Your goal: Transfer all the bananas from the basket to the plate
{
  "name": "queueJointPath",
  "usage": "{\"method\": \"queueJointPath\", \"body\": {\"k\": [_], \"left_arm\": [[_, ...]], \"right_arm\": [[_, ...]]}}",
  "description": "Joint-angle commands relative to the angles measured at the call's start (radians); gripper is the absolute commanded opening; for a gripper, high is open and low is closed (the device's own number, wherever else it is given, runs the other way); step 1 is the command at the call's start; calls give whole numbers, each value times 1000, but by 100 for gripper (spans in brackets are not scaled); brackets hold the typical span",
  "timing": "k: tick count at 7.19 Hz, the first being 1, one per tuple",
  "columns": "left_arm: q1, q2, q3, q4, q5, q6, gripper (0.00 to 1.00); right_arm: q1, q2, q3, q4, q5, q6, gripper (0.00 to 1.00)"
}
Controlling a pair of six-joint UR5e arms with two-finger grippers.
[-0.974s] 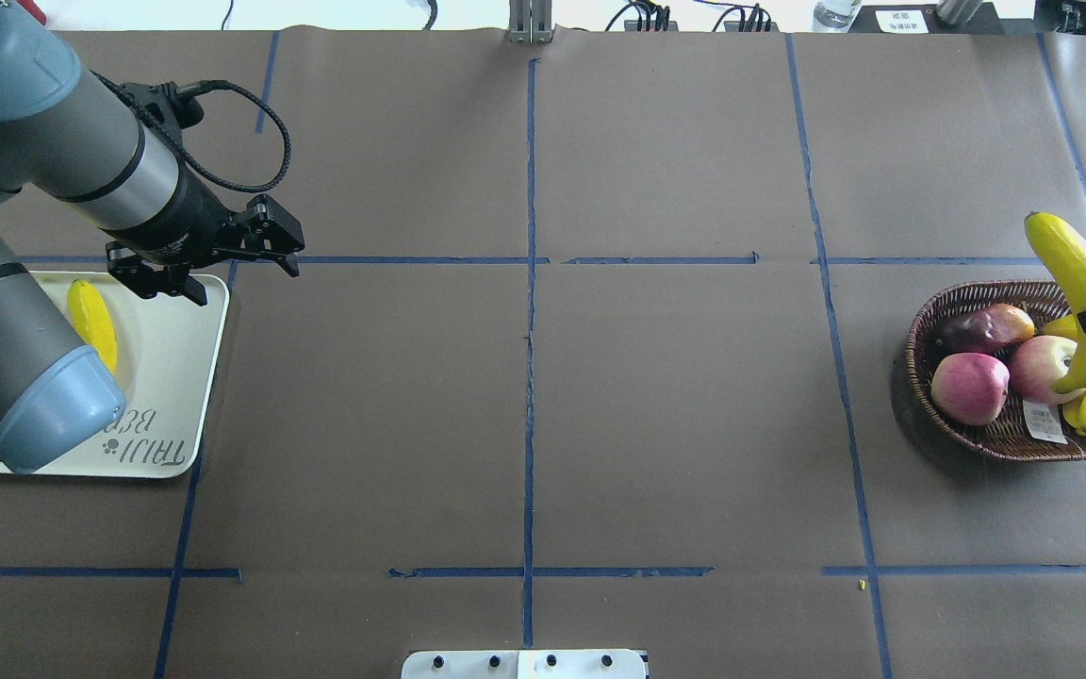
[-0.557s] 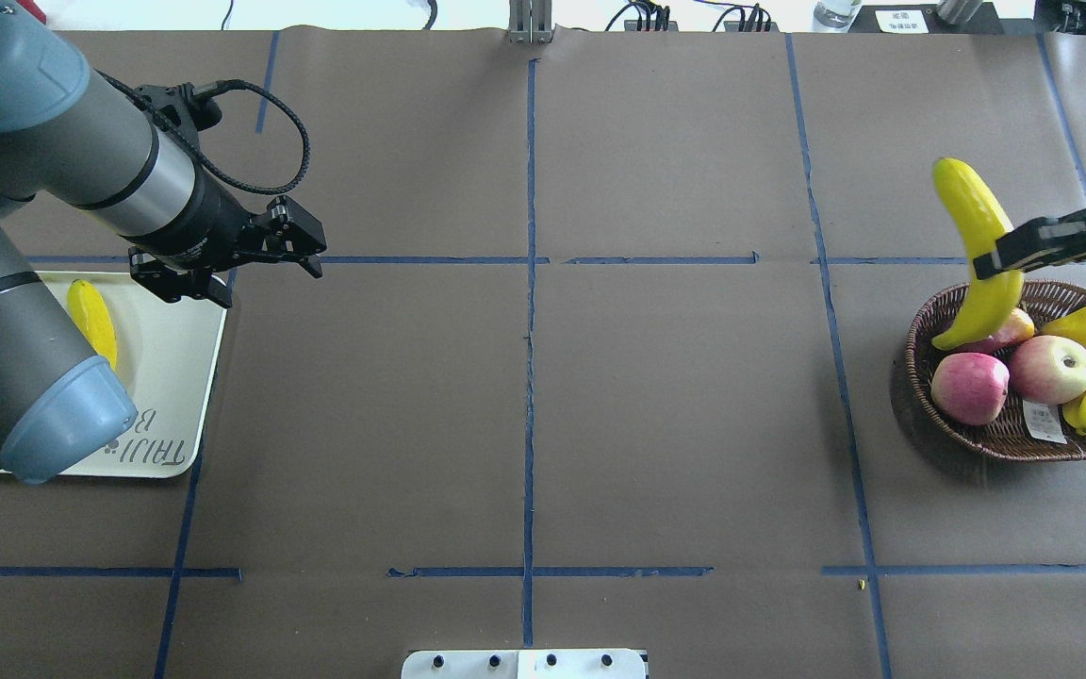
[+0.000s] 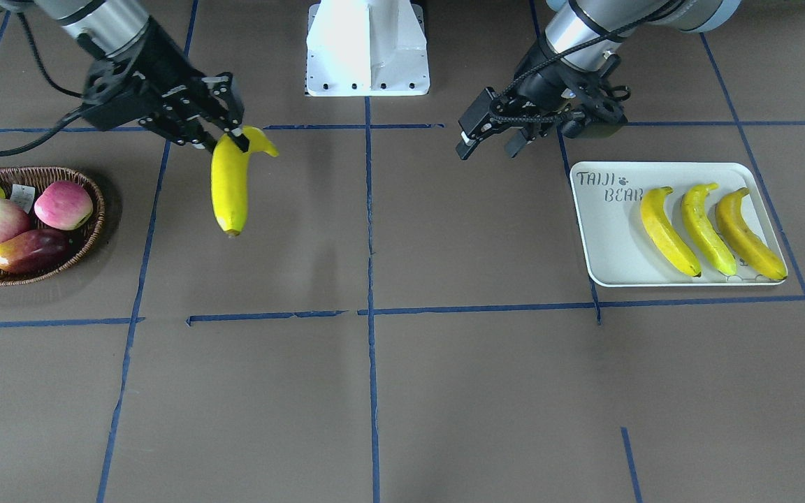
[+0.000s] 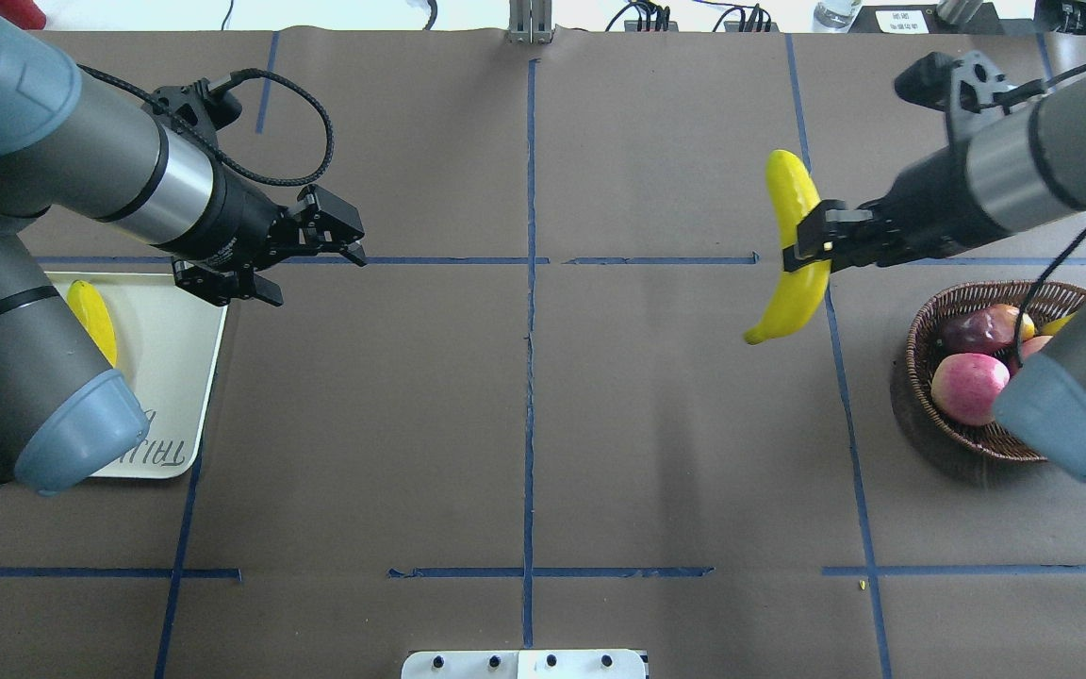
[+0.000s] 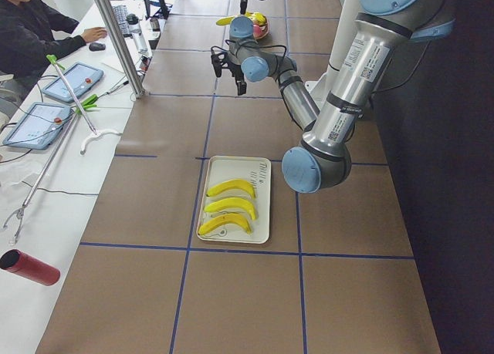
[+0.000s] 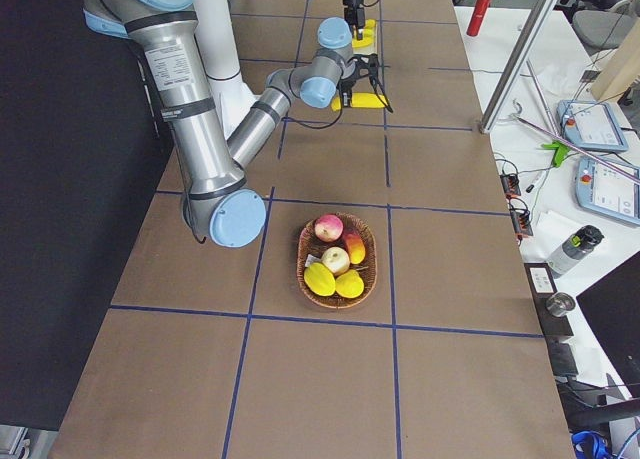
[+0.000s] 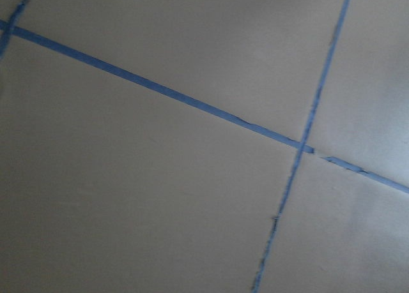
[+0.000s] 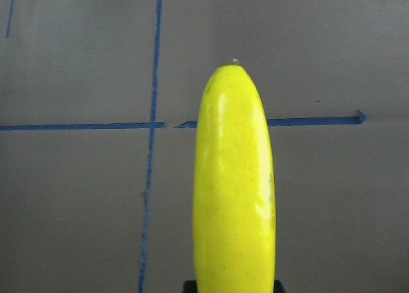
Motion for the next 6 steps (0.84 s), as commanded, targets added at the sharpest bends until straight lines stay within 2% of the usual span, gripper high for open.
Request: {"method": "queueJointPath", "body": {"k": [1, 3, 6], "left_arm": [[20, -12, 67, -230, 1, -80, 99], [61, -111, 135, -245, 2, -81, 99], [91, -222, 221, -247, 3, -81, 99]], "right_arm": [[-138, 29, 12, 81, -138, 38, 2], [-215, 47, 12, 84, -224, 38, 2], [-249, 61, 12, 84, -258, 38, 2]]}}
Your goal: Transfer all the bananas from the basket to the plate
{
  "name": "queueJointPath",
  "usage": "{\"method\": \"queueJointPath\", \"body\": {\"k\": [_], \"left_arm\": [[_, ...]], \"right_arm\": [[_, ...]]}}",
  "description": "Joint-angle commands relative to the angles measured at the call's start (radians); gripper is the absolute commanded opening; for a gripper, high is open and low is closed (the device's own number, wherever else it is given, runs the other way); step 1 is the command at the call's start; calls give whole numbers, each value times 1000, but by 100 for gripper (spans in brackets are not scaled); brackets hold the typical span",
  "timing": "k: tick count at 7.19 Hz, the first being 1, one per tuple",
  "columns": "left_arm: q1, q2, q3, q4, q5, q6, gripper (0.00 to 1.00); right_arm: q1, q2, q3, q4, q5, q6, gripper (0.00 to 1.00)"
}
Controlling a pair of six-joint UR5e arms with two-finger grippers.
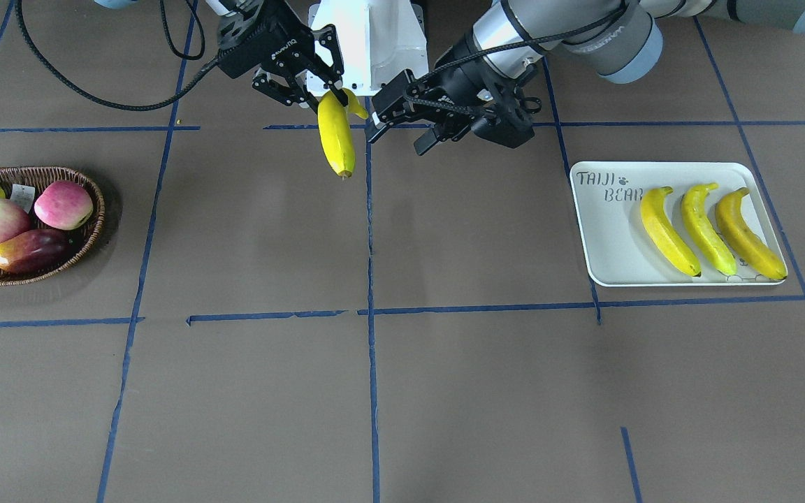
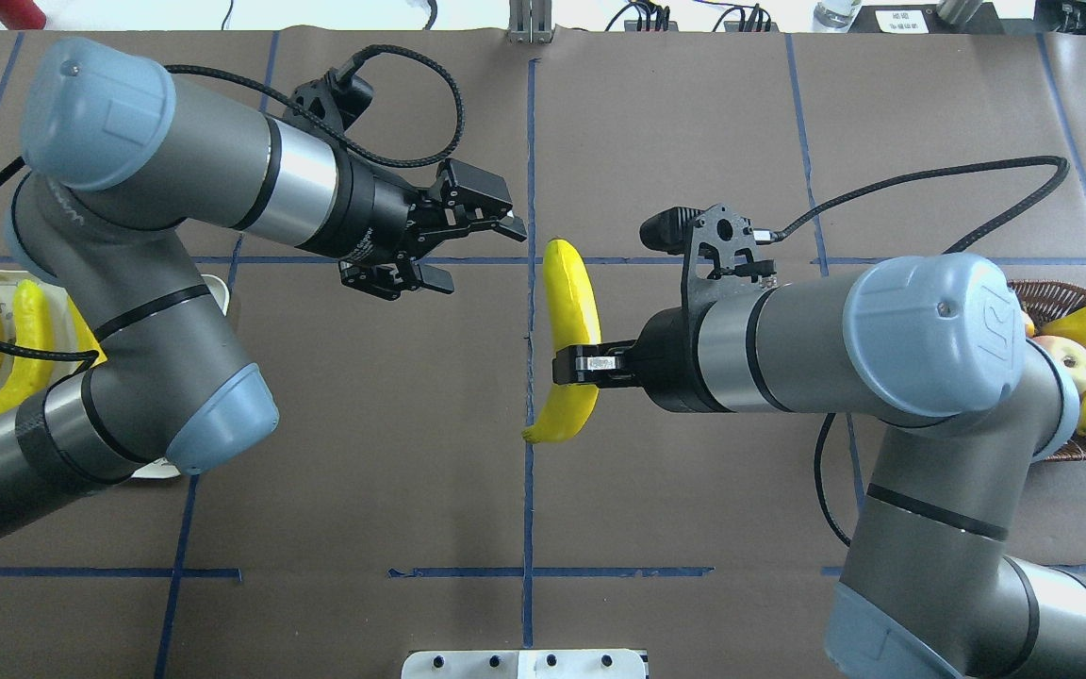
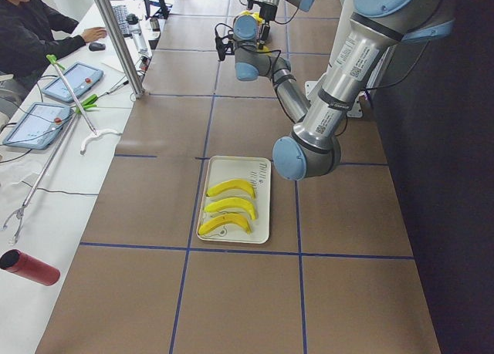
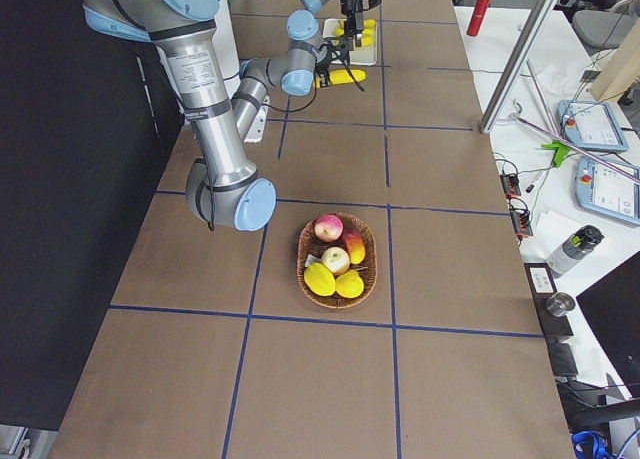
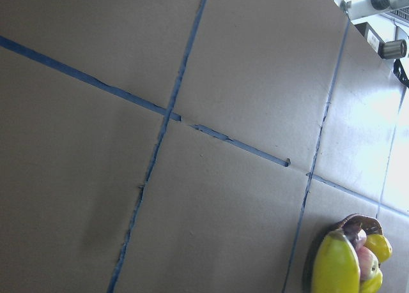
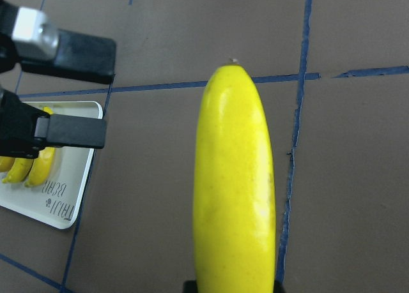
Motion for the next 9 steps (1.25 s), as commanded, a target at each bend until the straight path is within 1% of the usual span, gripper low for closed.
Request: {"method": "queueJointPath", "body": {"k": [1, 2, 4, 5, 7, 8, 9], "left_arm": [[34, -52, 44, -1, 24, 0, 99], [68, -55, 46, -3, 66, 0, 99], [104, -55, 46, -16, 84, 0, 99], [104, -55, 46, -16, 85, 0, 85], [117, -46, 44, -21, 85, 7, 11], [119, -44, 46, -36, 85, 11, 0], [118, -44, 46, -36, 85, 11, 0]], "right_arm": [[-10, 9, 2, 0, -10, 0, 2], [-12, 11, 5, 2, -10, 2, 2], [-12, 9, 5, 3, -8, 0, 2], [-12, 9, 5, 3, -8, 0, 2], [-12, 9, 8, 3, -8, 0, 2], [-12, 9, 11, 3, -7, 0, 3], [-12, 9, 17, 3, -7, 0, 40]]}}
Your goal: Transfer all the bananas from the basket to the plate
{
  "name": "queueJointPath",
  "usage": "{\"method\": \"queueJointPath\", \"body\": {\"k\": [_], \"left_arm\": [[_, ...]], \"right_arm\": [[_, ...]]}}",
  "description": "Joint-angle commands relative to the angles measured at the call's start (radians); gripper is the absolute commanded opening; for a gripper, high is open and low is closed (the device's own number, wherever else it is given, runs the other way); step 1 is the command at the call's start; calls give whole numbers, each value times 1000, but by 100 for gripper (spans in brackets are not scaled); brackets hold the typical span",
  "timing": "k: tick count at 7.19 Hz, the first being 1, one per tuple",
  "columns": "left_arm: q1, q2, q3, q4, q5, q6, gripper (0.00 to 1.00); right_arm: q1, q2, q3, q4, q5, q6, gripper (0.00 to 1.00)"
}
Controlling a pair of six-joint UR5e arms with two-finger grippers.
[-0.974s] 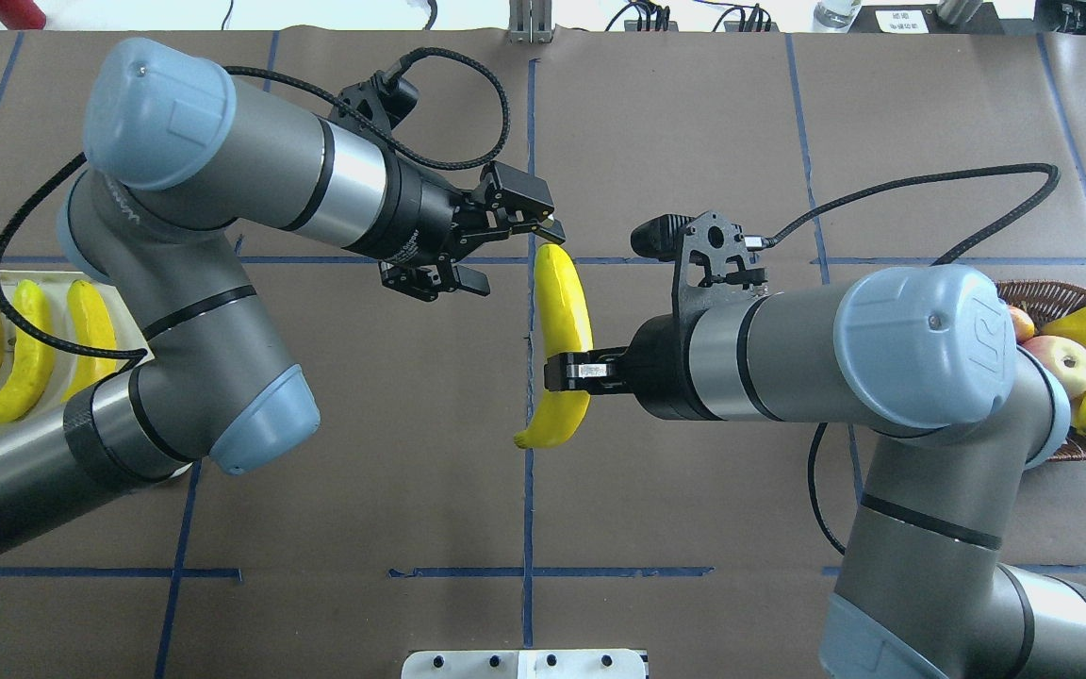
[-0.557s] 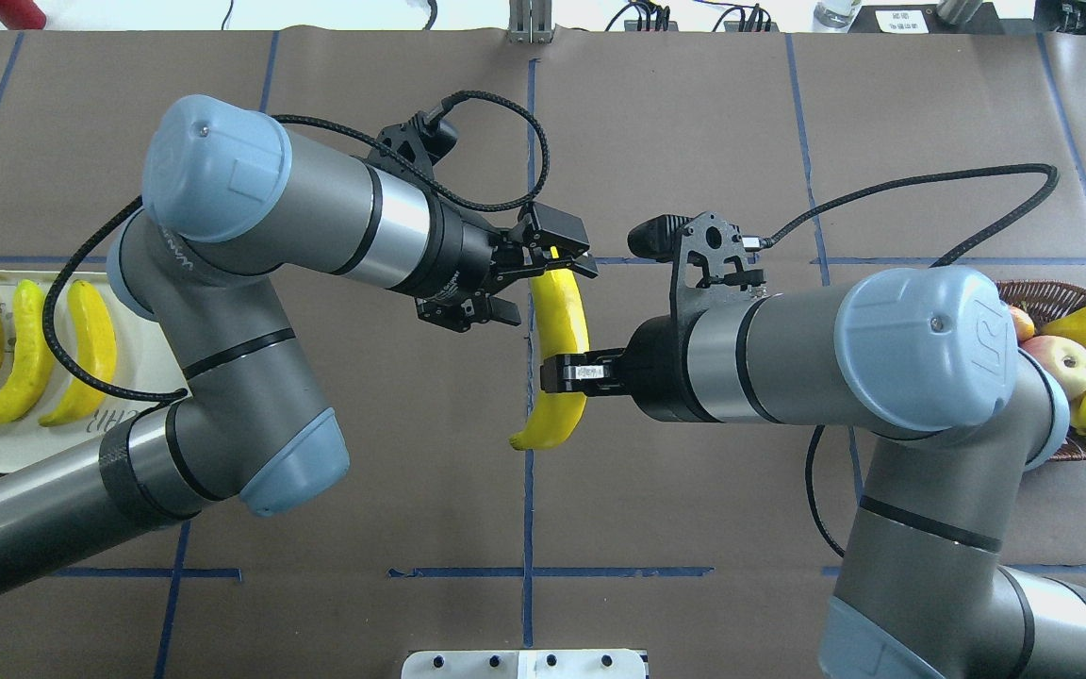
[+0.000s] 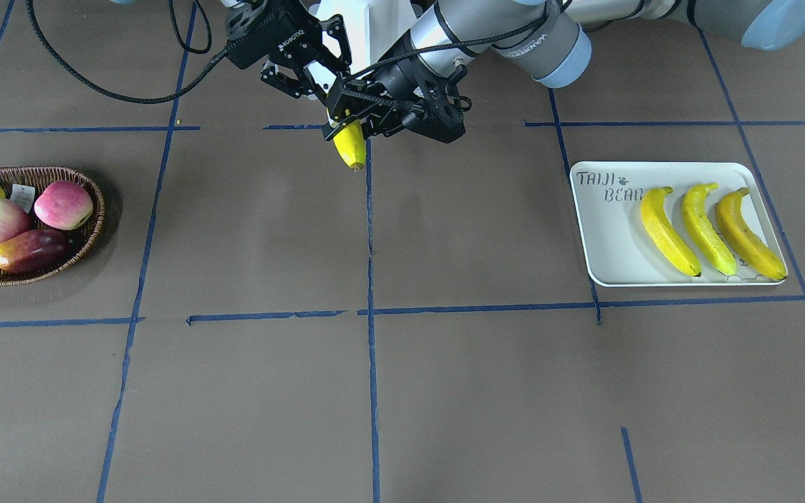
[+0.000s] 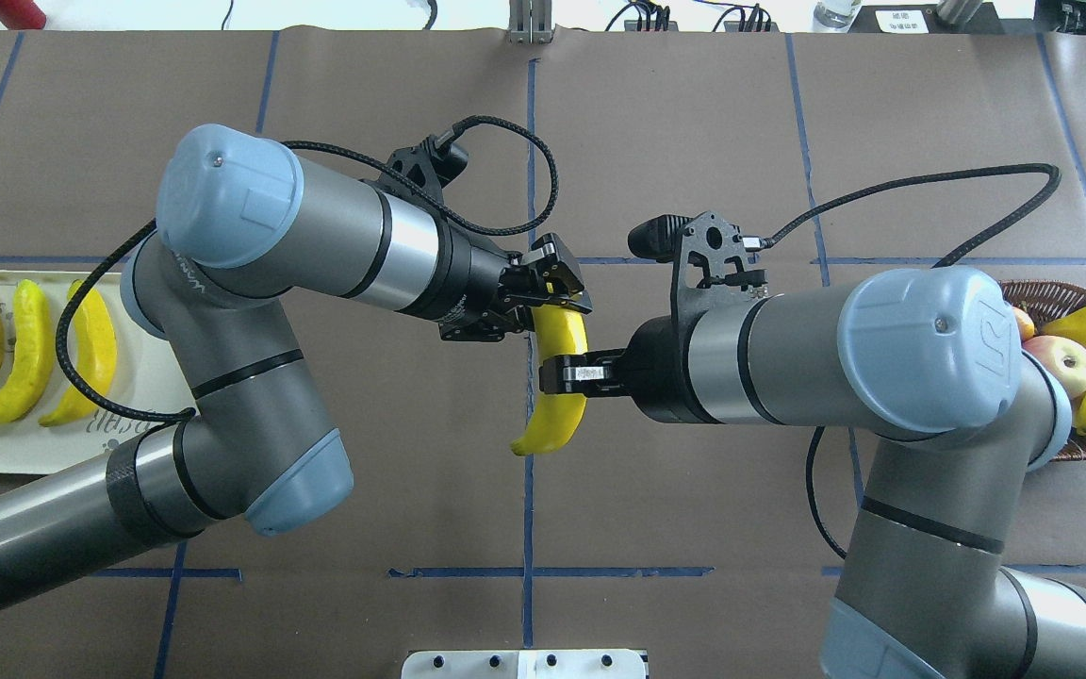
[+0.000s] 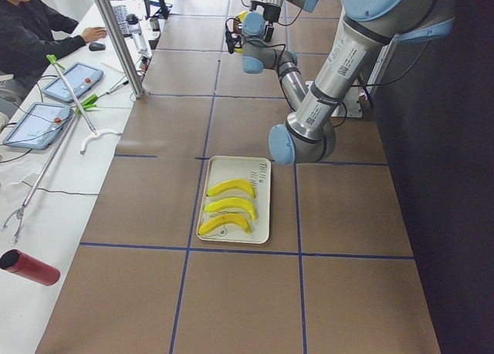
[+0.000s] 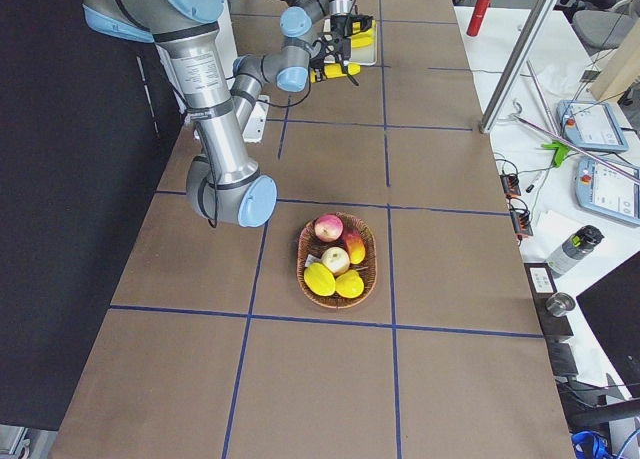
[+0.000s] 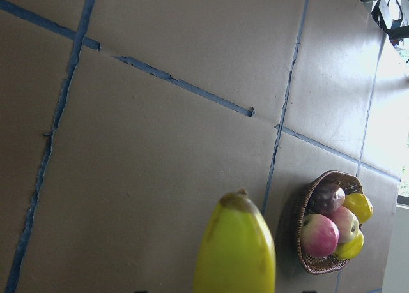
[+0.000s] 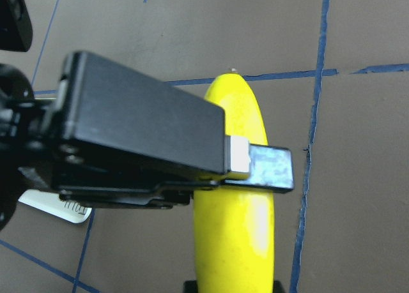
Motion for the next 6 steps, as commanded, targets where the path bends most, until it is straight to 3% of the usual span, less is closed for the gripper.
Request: {"method": "queueJointPath", "body": {"k": [1, 4, 6], "left_arm": [[1, 2, 1, -2, 0, -4, 0], [-3, 3, 2, 4, 1, -3, 0], [-70, 8, 78, 10, -5, 13, 0]], "right_arm": [[0, -1, 5, 0, 0, 0, 99], [5, -3, 15, 2, 2, 0, 100], [13, -23, 53, 0, 5, 0, 100]]}}
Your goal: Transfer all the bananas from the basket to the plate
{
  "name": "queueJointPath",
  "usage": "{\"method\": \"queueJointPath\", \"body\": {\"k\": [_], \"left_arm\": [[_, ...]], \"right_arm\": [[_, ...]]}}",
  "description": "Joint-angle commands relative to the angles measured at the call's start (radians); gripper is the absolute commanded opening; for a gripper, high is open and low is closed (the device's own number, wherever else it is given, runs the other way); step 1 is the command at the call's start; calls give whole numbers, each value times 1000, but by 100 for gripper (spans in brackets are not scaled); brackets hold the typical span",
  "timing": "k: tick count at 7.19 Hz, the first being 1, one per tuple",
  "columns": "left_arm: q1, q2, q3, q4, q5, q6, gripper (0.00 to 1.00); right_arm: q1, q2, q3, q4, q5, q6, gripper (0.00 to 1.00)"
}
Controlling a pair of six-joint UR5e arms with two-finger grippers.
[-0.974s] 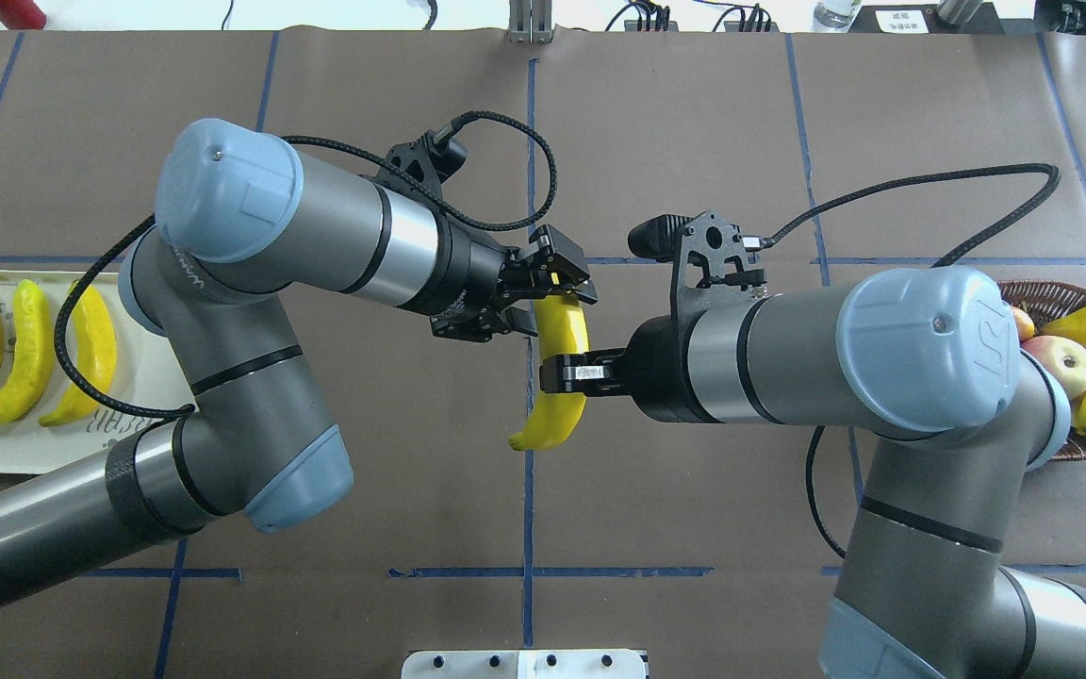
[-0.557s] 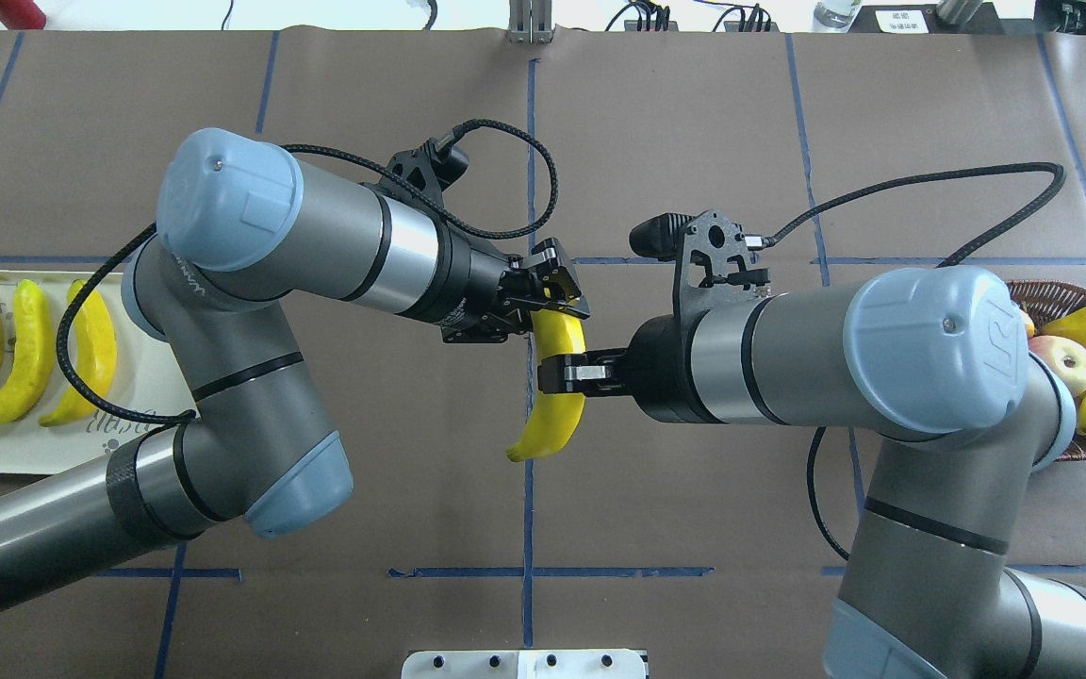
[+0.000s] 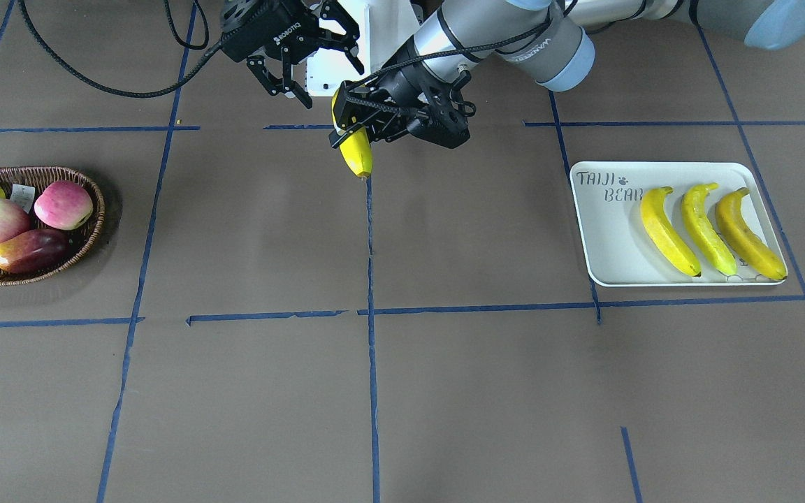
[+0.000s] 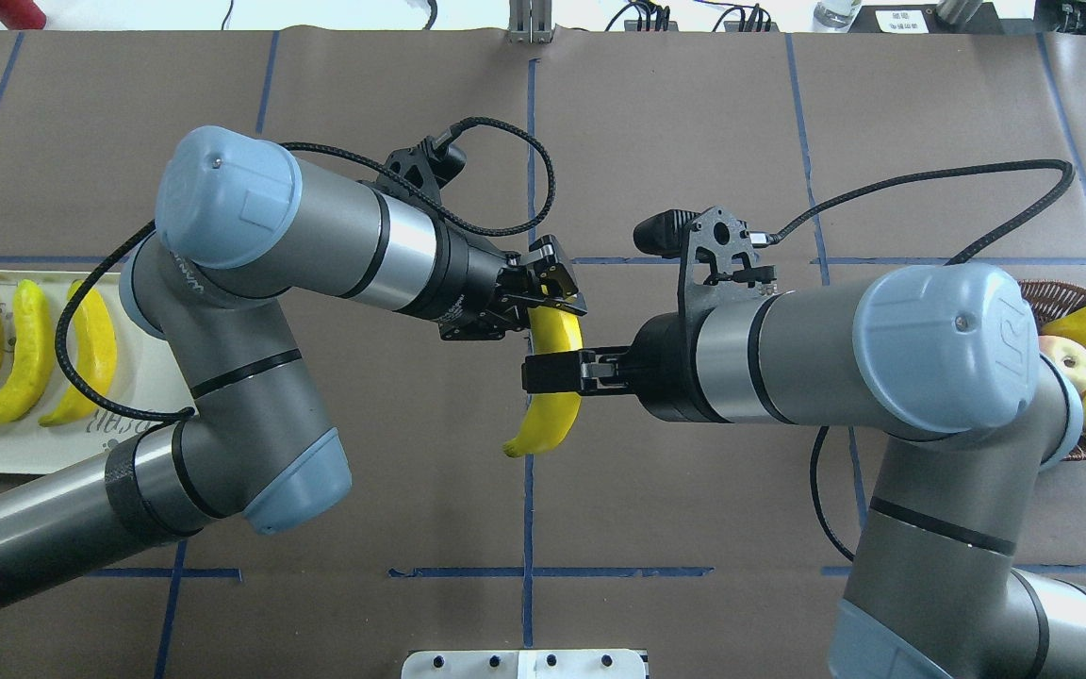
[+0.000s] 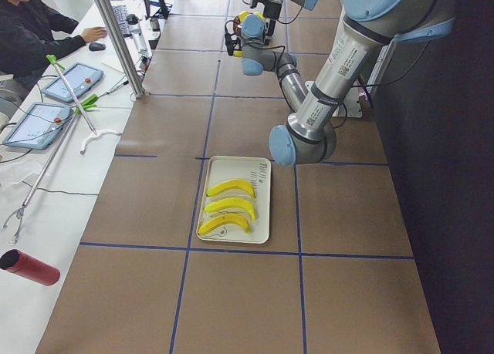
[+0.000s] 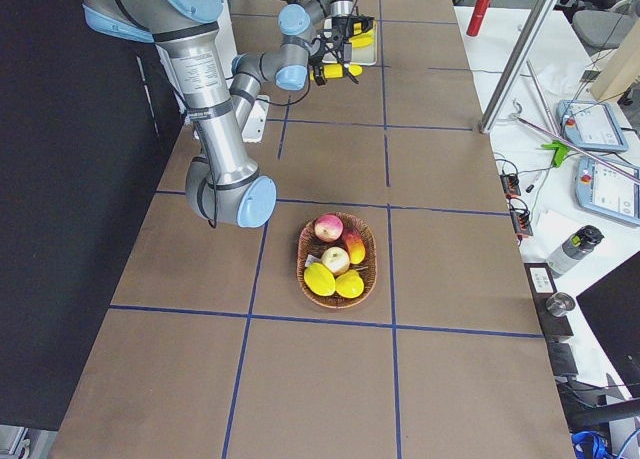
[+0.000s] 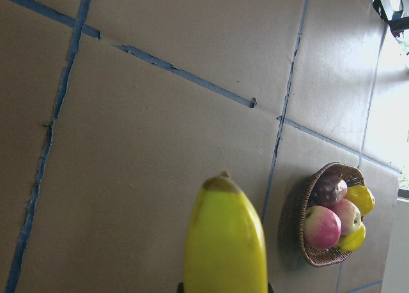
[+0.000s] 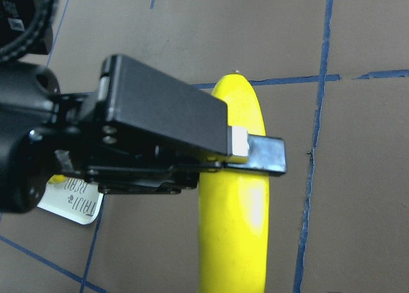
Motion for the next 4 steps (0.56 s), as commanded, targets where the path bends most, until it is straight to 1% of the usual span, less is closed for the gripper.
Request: {"method": "queueJointPath", "body": {"k": [1, 2, 3, 4], "left_arm": [[-67, 13, 115, 25, -4, 46, 0], [-100, 24, 143, 138, -2, 200, 0], [-134, 62, 127, 258, -5, 317, 0], [-172, 128, 87, 301, -5, 348, 0]], "right_arm": [[6, -29, 46, -1, 5, 0, 100], [8, -44, 71, -1, 3, 0, 100], [8, -76, 94, -1, 5, 0, 100], [8, -90, 106, -3, 5, 0, 100]]}}
